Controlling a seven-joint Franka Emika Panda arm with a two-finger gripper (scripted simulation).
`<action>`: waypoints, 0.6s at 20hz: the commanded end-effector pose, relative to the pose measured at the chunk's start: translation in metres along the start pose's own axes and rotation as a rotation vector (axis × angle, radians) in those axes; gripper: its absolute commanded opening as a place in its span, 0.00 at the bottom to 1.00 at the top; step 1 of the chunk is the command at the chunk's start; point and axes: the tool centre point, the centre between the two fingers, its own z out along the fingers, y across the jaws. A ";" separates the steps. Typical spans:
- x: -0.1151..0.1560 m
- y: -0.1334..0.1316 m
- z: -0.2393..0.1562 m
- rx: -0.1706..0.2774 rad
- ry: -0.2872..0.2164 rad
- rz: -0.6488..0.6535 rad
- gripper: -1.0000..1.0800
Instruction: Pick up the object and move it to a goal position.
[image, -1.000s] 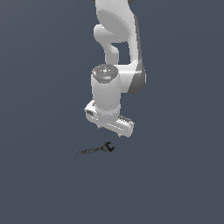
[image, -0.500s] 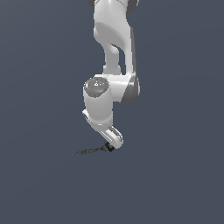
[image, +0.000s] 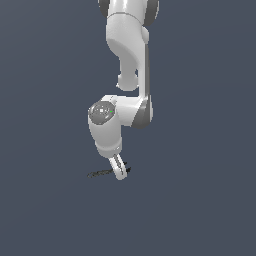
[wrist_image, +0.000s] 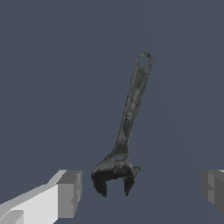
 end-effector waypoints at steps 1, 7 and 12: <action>0.006 0.001 0.008 -0.005 0.001 0.078 0.96; 0.018 0.004 0.021 -0.014 0.004 0.221 0.96; 0.024 0.006 0.029 -0.019 0.007 0.295 0.96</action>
